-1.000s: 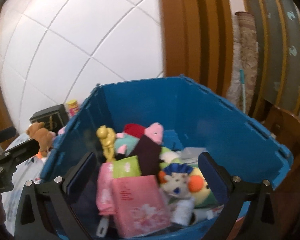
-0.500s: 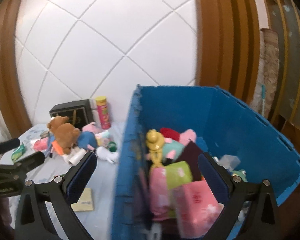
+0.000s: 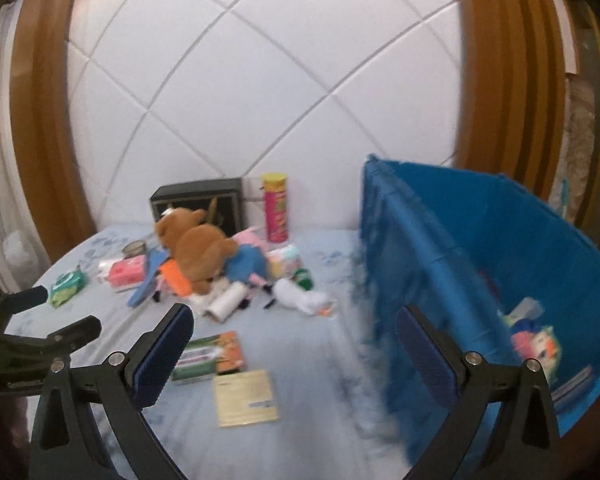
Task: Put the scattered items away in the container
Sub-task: 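Move both tools back over the table toward the green medicine box, then lower both tools to the green-and-orange medicine box lying flat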
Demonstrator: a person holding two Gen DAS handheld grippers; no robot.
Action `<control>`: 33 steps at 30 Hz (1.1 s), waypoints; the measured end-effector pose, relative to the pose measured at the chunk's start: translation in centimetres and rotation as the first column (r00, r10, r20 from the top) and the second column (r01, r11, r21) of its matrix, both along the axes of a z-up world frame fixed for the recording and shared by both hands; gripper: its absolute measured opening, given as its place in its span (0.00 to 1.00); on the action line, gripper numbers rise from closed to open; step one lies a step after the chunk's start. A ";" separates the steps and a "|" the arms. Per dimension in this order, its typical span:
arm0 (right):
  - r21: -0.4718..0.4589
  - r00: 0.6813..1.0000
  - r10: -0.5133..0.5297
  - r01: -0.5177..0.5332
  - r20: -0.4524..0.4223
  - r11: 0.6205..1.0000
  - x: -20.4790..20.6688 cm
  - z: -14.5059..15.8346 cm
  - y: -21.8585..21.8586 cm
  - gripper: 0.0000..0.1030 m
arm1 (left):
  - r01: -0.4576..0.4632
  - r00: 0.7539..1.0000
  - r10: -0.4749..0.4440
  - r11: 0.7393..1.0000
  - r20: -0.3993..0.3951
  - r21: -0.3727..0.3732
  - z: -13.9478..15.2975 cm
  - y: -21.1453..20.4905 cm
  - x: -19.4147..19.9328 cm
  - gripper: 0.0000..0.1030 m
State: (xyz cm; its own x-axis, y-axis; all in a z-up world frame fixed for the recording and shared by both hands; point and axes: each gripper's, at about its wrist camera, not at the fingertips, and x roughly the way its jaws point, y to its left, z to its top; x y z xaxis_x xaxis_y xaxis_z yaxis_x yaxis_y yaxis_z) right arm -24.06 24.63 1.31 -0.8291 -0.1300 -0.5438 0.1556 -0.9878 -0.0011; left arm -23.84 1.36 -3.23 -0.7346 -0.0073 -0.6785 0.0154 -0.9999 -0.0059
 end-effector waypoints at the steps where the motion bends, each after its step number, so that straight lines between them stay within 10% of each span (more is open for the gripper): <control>1: 0.001 1.000 0.002 -0.002 0.015 1.000 -0.2 -0.6 -0.8 1.00 | -0.004 1.000 0.004 1.000 0.015 -0.003 -0.6 -0.9 0.0 1.00; 22: 0.003 0.941 0.005 -0.006 0.338 1.000 -7.4 -14.8 -3.6 1.00 | -0.051 0.972 0.056 0.998 0.230 -0.026 -12.4 -5.3 -5.6 0.99; 28: 0.002 0.914 0.014 -0.016 0.405 1.000 -9.7 -18.8 -4.6 0.99 | -0.075 0.957 0.089 0.995 0.277 -0.058 -15.9 -6.4 -9.3 0.65; 33: 0.002 0.896 0.020 -0.023 0.444 1.000 -11.2 -21.6 -6.2 0.48 | -0.041 0.956 0.073 0.992 0.285 -0.119 -19.1 -7.0 -13.4 0.59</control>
